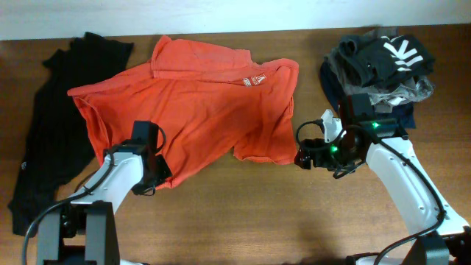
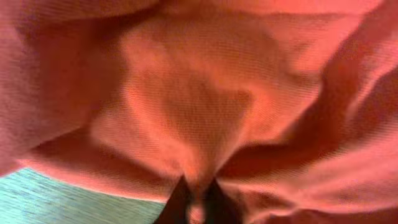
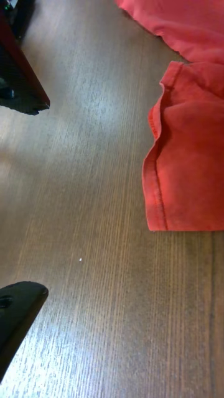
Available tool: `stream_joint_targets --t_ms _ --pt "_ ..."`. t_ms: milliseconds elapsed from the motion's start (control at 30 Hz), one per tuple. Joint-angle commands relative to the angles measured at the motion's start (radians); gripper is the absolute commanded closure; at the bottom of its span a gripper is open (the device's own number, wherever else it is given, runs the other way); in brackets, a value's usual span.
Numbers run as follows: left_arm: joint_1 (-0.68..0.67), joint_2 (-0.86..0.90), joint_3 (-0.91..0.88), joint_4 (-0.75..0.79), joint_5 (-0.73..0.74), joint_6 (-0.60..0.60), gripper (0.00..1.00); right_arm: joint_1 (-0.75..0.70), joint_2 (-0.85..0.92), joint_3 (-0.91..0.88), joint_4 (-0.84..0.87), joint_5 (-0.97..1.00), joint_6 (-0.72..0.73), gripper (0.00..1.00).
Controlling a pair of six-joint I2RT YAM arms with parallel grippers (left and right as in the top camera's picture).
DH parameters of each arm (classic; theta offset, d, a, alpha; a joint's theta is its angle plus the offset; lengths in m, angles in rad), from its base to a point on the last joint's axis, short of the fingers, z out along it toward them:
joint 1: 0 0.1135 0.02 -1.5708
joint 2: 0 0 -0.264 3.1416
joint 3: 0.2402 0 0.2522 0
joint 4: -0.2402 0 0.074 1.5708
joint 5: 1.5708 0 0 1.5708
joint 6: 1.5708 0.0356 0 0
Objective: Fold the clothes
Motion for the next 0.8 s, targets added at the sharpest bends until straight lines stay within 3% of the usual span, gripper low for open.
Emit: stream_joint_targets --t_ms 0,333,567,767 --pt "0.000 0.028 -0.038 0.031 0.014 0.007 1.00 0.006 0.000 -0.005 -0.006 -0.014 0.005 0.09" --pt "0.000 0.027 0.193 -0.084 0.016 0.145 1.00 0.006 0.000 -0.005 -0.006 -0.013 0.005 0.09" --pt "0.000 0.027 0.427 -0.134 -0.135 0.211 1.00 0.005 0.000 -0.008 -0.002 -0.013 0.005 0.09" --pt "0.000 0.027 0.473 -0.103 -0.279 0.251 1.00 0.005 0.000 -0.026 0.015 -0.013 0.005 0.09"
